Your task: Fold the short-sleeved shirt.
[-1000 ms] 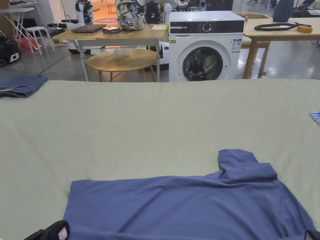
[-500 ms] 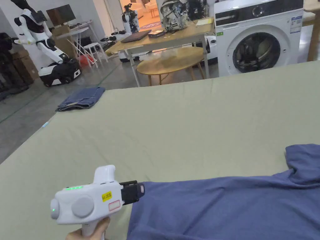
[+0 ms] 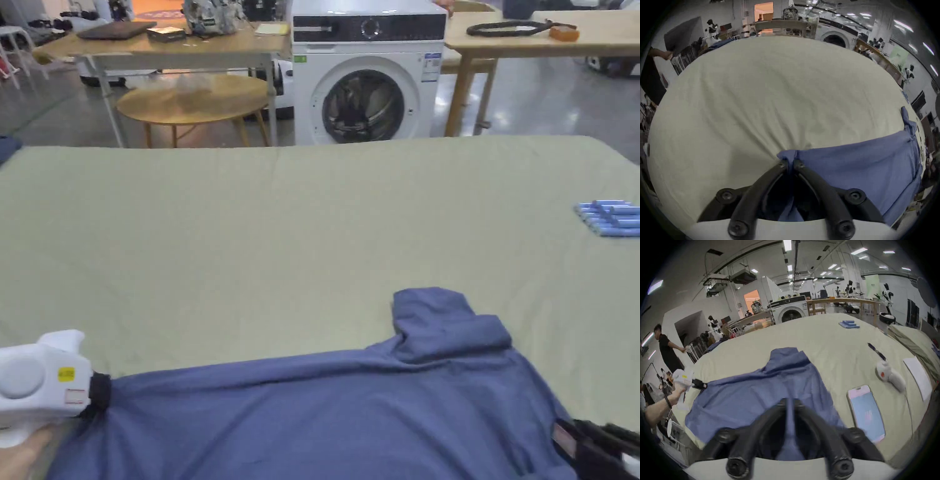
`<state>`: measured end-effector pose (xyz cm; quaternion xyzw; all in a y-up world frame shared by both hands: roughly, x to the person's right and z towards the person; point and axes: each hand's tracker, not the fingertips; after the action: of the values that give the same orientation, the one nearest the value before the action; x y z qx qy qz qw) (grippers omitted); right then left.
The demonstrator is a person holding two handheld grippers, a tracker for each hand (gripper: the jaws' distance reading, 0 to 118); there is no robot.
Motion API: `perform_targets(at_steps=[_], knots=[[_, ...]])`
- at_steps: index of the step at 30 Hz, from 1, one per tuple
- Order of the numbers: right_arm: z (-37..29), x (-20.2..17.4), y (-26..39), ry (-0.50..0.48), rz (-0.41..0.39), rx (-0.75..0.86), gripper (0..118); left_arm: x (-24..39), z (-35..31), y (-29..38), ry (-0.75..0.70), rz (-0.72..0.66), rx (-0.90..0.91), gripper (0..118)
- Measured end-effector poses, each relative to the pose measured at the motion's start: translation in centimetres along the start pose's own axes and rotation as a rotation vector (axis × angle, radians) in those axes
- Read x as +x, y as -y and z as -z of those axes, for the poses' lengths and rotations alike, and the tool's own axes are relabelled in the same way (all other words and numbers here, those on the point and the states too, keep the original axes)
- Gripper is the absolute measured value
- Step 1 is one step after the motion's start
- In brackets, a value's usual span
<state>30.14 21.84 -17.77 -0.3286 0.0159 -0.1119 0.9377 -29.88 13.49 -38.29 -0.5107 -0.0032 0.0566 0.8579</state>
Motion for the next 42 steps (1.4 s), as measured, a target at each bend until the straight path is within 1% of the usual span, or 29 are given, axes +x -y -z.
perform_targets(at_steps=[1,2,4,7,8,9,10,11,12,13,14,15,17,18,19,20,22,23,26,27,28,29,31,32,35,37,40,41,42], knots=[[2.6,0.5,-2.2,0.01,0.002,-0.073,67,-0.3,0.2,-0.3,0.006,-0.015,-0.008,0],[5.1,1.1,-4.0,0.008,0.012,-0.148,75,-0.4,0.3,-0.5,0.008,-0.017,-0.013,0],[10.4,2.2,-7.1,0.023,0.01,-0.229,74,0.0,0.2,0.2,0.013,-0.037,-0.015,0],[18.3,4.2,-9.1,0.155,-0.035,-0.327,74,0.0,0.3,0.3,0.013,-0.044,-0.016,0],[19.8,4.7,-9.2,0.159,-0.037,-0.355,73,-0.1,0.1,0.0,0.012,-0.042,-0.02,0],[21.2,5.0,-9.3,0.167,-0.03,-0.393,66,-0.1,0.2,-0.1,0.014,-0.042,-0.028,0],[22.1,5.2,-9.2,0.173,-0.025,-0.437,52,-0.1,0.3,0.0,0.013,-0.042,-0.031,0],[21.7,4.5,-8.7,0.207,-0.048,-0.438,38,-0.1,0.3,0.0,0.012,-0.043,-0.031,0],[21.1,4.2,-8.9,0.176,-0.067,-0.41,38,-0.1,0.1,0.0,0.013,-0.044,-0.032,0],[20.4,3.9,-9.1,0.164,-0.114,-0.397,34,-0.1,0.1,0.1,0.012,-0.043,-0.026,0],[20.0,3.8,-9.2,0.138,-0.128,-0.385,12,-0.2,0.1,0.3,0.014,-0.041,-0.017,0],[19.4,3.4,-9.0,0.151,-0.143,-0.367,0,-0.3,0.0,0.4,0.019,-0.048,-0.008,0],[18.0,3.6,-9.0,0.139,-0.13,-0.347,0,-1.2,-0.6,0.3,0.064,-0.096,0.026,0],[16.6,3.7,-9.1,0.118,-0.131,-0.289,0,-1.7,-1.8,0.6,0.105,-0.122,0.074,0],[14.9,3.7,-9.1,0.085,-0.105,-0.266,0,-2.1,-3.6,1.3,0.151,-0.127,0.131,0],[13.2,3.8,-9.0,0.062,-0.081,-0.241,0,-2.4,-6.0,1.4,0.183,-0.118,0.179,0],[8.8,3.9,-8.1,0.017,-0.077,-0.162,0,-2.9,-10.3,3.4,0.248,-0.084,0.25,0],[6.9,4.1,-7.6,0.002,-0.069,-0.131,0,-3.1,-12.2,4.6,0.254,-0.07,0.299,0],[0.1,4.6,-3.9,0.007,-0.045,-0.058,0,-3.2,-17.6,10.3,0.295,-0.062,0.34,0],[-2.8,4.1,-2.1,0.033,-0.028,-0.042,0,-3.3,-18.9,12.1,0.291,-0.06,0.356,0],[-4.6,4.3,-0.5,0.052,-0.016,-0.033,0,-1.6,-20.9,14.4,0.286,-0.053,0.346,0],[-5.9,4.6,1.0,0.065,0.004,-0.043,0,-1.5,-21.7,16.1,0.279,-0.049,0.348,0],[-7.4,5.7,4.0,0.088,0.021,-0.055,0,-1.7,-22.1,19.4,0.264,-0.067,0.339,0],[-8.0,6.0,5.5,0.114,0.026,-0.082,0,-2.8,-20.8,20.2,0.271,-0.092,0.273,0],[-8.2,6.8,9.3,0.153,0.063,-0.165,0,-2.9,-19.4,24.1,0.309,-0.087,0.256,0],[-8.2,7.0,11.0,0.159,0.079,-0.155,0,-3.8,-17.6,25.7,0.262,-0.091,0.209,0],[-7.6,6.6,11.9,0.179,0.091,-0.149,0,-3.7,-16.7,26.4,0.263,-0.116,0.2,0],[-7.4,6.6,12.1,0.179,0.084,-0.135,3,-3.8,-16.6,26.5,0.266,-0.119,0.196,1],[-7.2,6.5,12.2,0.191,0.076,-0.135,13,-3.6,-16.6,26.6,0.268,-0.125,0.205,15]])
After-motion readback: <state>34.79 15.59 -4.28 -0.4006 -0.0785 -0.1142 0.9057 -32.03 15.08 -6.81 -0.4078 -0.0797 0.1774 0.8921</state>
